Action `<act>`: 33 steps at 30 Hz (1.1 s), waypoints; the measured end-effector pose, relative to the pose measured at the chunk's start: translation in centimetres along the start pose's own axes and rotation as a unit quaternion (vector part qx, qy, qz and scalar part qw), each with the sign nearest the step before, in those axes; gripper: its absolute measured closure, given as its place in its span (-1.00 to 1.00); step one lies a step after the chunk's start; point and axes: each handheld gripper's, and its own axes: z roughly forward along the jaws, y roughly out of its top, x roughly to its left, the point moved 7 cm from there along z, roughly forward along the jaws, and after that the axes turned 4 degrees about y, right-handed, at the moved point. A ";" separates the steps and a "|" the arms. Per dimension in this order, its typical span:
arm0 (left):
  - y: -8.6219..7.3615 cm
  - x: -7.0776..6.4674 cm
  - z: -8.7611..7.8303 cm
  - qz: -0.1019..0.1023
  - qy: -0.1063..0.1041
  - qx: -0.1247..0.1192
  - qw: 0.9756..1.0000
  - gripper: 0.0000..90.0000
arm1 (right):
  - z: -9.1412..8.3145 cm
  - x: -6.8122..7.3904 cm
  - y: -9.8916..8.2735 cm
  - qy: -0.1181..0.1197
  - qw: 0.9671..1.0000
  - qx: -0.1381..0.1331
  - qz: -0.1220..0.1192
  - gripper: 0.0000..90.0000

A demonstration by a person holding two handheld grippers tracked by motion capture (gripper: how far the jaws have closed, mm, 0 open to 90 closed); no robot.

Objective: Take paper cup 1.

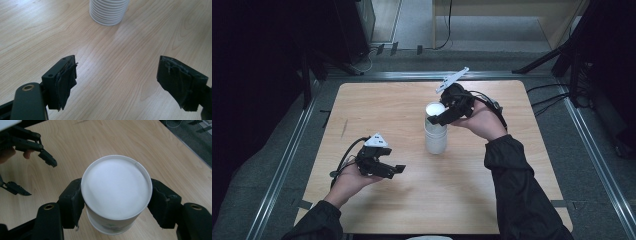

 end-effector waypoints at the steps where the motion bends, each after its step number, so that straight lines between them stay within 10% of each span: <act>1: 0.0 0.0 0.0 0.000 0.000 0.000 1.000 -0.64 | 0.0 0.0 0.0 0.000 1.000 0.000 0.000 -0.24; 33: 1.5 -0.2 0.3 0.015 -0.019 -0.012 1.000 -0.64 | -8.5 2.9 1.5 -0.022 0.996 -0.088 -0.019 -0.23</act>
